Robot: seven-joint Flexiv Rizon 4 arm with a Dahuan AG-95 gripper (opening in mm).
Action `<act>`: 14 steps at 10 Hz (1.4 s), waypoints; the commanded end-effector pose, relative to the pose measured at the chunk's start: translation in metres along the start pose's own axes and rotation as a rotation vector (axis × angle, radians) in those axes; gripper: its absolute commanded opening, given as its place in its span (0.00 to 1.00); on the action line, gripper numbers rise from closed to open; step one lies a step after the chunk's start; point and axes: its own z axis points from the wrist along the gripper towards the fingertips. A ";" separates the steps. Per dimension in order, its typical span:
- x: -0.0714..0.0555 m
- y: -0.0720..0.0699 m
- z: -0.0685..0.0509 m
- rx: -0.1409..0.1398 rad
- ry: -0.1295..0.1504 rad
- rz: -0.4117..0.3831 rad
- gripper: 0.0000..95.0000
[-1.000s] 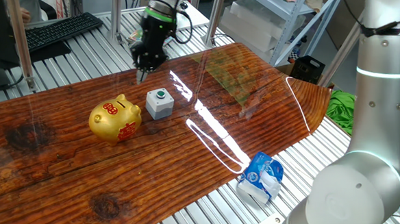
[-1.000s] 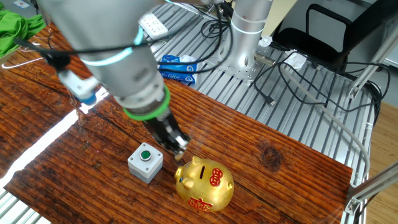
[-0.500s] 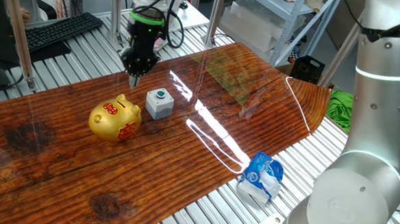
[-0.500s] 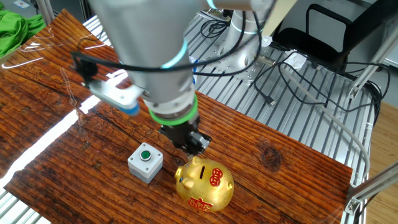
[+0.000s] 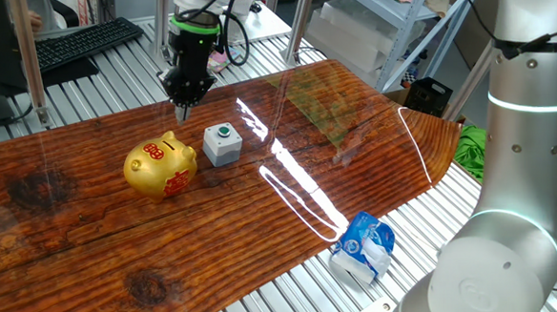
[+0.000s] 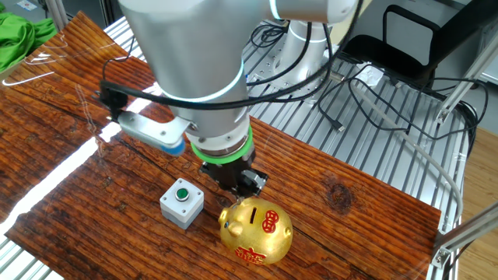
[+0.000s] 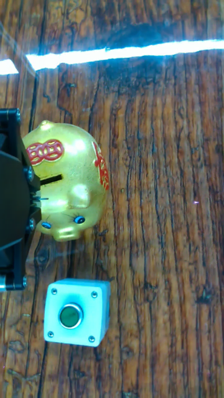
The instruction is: Drop coins into a piggy bank
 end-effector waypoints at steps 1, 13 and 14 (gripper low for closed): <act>0.000 0.000 -0.001 -0.041 -0.041 0.306 0.00; 0.011 0.001 0.005 -0.099 -0.082 1.152 0.00; 0.011 0.001 0.005 -0.102 -0.084 1.217 0.00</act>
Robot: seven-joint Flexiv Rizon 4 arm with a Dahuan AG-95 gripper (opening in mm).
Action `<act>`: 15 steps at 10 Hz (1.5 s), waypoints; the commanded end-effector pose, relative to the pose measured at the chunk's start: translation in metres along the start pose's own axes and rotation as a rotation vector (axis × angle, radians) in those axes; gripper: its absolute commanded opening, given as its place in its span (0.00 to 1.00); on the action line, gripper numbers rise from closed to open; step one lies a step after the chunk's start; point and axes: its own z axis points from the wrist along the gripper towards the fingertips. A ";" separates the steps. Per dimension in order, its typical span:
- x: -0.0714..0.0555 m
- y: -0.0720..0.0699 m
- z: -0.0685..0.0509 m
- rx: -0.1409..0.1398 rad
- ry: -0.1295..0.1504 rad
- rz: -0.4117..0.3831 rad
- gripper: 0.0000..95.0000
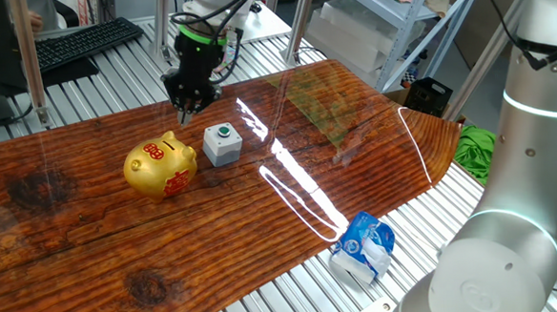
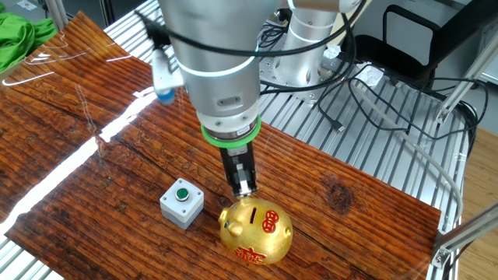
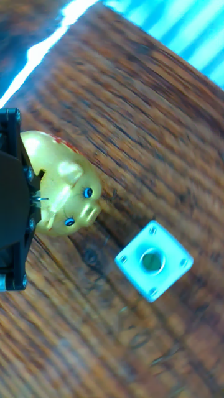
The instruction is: Drop coins into a piggy bank
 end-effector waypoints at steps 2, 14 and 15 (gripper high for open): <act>0.001 -0.001 0.001 -0.031 -0.019 0.415 0.00; 0.000 0.000 0.002 -0.104 -0.048 0.960 0.00; 0.000 0.000 0.003 -0.106 -0.048 0.976 0.00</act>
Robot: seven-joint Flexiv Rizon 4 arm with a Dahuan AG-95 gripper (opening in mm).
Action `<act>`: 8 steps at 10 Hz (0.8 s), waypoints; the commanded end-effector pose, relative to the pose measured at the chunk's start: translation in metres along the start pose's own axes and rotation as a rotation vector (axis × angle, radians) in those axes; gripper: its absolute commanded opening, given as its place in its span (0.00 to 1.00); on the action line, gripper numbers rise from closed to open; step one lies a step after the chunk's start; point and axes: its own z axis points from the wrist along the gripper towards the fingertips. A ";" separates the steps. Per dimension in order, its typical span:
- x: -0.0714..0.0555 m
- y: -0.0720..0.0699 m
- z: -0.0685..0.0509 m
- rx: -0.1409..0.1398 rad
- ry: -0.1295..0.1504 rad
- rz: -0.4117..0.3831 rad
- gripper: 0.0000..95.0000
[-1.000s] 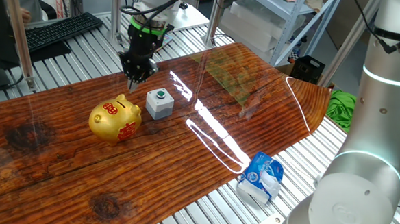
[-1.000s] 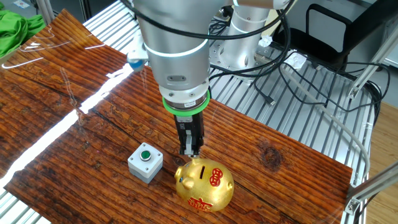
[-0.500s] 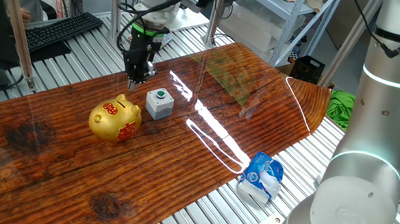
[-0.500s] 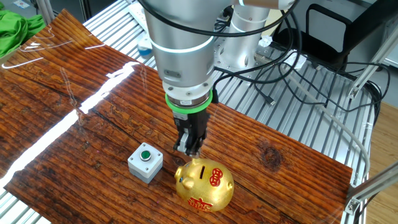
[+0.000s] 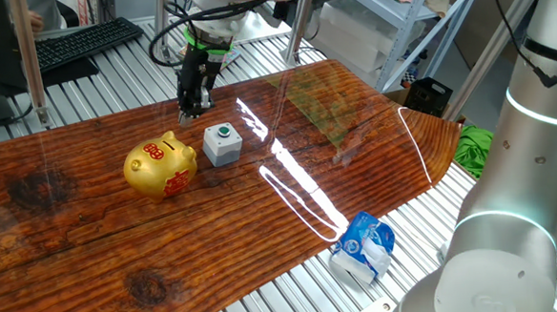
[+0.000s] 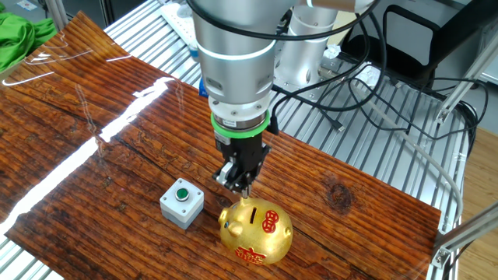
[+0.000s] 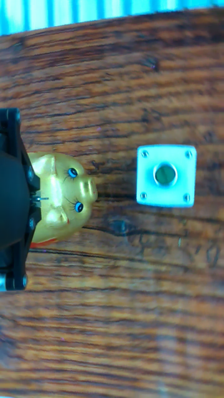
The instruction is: Drop coins into a piggy bank
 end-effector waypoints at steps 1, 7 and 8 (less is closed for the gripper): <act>0.000 0.001 0.001 -0.015 0.001 0.108 0.00; 0.000 0.001 0.001 -0.028 -0.004 0.226 0.00; 0.000 0.001 0.002 -0.028 -0.003 0.237 0.00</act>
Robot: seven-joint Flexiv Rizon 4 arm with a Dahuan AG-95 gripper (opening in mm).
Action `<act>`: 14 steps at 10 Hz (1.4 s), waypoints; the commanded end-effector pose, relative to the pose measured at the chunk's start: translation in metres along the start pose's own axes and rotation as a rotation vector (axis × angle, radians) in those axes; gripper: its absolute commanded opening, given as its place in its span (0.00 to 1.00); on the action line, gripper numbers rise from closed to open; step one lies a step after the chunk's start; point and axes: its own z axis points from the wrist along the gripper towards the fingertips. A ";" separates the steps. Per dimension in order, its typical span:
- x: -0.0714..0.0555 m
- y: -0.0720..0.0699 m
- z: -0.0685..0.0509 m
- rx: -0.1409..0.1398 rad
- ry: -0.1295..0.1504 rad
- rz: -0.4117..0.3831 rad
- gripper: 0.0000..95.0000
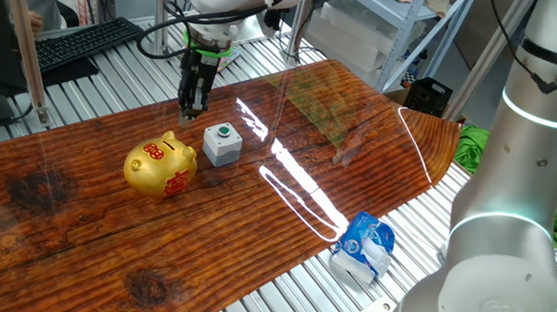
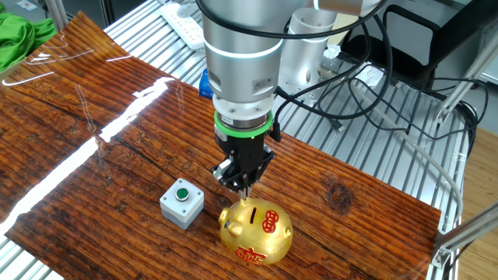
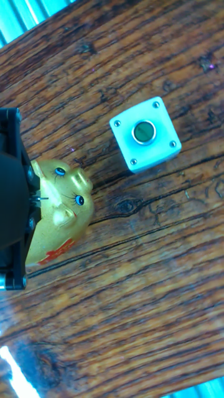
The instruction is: Drop coins into a piggy bank
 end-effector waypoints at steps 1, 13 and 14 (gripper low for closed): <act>0.001 0.000 0.001 0.001 0.003 0.023 0.00; -0.017 0.025 0.004 0.036 0.000 -0.227 0.00; -0.023 0.030 0.002 0.032 -0.012 -0.259 0.00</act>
